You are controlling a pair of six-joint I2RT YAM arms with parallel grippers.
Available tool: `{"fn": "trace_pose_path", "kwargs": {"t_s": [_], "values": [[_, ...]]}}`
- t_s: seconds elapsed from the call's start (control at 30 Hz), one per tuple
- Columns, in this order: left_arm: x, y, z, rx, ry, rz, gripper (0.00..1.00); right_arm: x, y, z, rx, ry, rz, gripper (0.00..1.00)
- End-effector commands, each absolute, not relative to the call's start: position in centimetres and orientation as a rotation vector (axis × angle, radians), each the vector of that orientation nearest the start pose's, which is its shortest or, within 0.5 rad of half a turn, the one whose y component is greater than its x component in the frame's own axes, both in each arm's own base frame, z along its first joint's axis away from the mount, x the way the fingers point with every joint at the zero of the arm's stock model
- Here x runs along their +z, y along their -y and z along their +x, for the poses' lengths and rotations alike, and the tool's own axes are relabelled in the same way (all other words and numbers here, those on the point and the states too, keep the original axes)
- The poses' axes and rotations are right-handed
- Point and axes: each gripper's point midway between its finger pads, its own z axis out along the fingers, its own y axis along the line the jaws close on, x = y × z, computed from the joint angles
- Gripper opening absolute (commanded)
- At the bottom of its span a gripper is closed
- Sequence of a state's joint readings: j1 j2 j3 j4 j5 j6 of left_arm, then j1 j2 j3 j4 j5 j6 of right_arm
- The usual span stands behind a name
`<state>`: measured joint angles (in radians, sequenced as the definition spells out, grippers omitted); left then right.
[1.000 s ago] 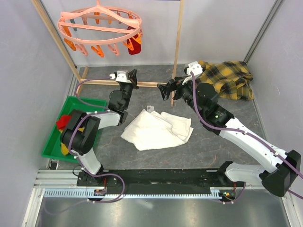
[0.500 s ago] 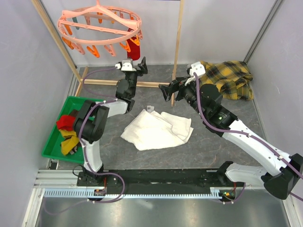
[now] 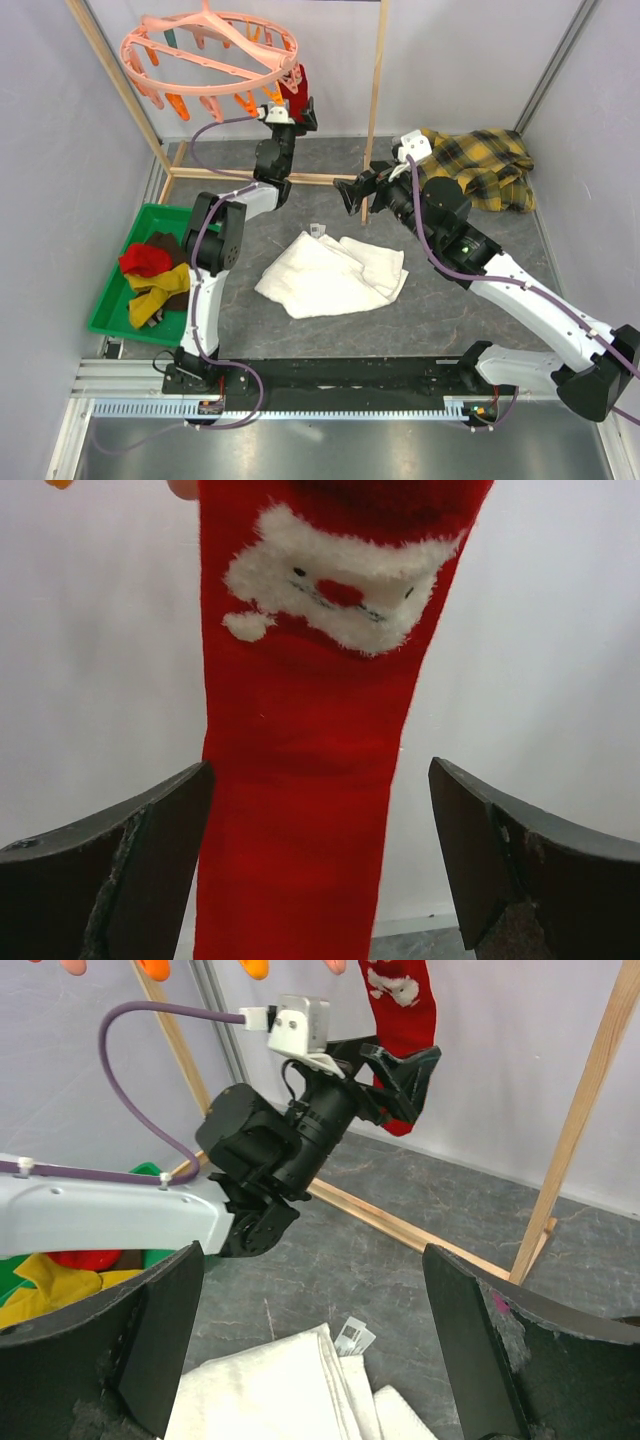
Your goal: Remove the socks clipped to the hanger
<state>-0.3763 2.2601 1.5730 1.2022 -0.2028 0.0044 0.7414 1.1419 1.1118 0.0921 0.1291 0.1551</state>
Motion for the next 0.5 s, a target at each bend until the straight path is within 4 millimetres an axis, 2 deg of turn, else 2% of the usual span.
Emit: {"fn": "trace_pose_path", "kwargs": {"t_s": [0.0,0.03,0.07,0.1,0.13,0.17,0.2,0.23,0.27,0.3,0.47], "values": [[30.4,22.4,63.2,-0.26,-1.03,0.06,0.97,41.2,-26.5,31.5,0.62,-1.414,-0.346,0.98],[28.5,22.6,64.2,-0.25,-1.067,0.062,0.97,41.3,-26.5,31.6,0.615,-1.411,-0.349,0.98],[30.0,22.5,64.6,-0.249,-1.037,0.046,0.97,41.1,-26.6,31.7,0.612,-1.414,-0.354,0.98],[29.7,22.3,65.2,-0.236,-1.043,0.024,0.95,41.2,-26.7,31.8,0.611,-1.412,-0.355,0.98],[28.6,22.3,65.9,-0.227,-1.063,0.019,0.91,41.1,-26.8,31.9,0.61,-1.413,-0.356,0.98],[29.2,22.4,66.1,-0.226,-1.059,0.013,0.82,41.3,-26.8,31.9,0.61,-1.41,-0.356,0.98],[29.5,22.3,66.0,-0.225,-1.053,0.01,0.49,41.2,-26.9,32.0,0.611,-1.411,-0.36,0.98],[30.4,22.2,65.7,-0.228,-1.039,0.009,0.34,41.2,-27.0,32.1,0.609,-1.411,-0.363,0.98],[30.3,22.5,65.5,-0.235,-1.045,0.034,0.22,41.3,-27.0,32.0,0.608,-1.408,-0.365,0.98],[30.4,22.6,65.3,-0.236,-1.042,0.046,0.02,41.2,-27.0,32.1,0.606,-1.411,-0.364,0.98],[30.5,22.3,64.4,-0.259,-1.053,0.087,0.02,41.0,-27.0,32.2,0.602,-1.414,-0.359,0.98]]}}
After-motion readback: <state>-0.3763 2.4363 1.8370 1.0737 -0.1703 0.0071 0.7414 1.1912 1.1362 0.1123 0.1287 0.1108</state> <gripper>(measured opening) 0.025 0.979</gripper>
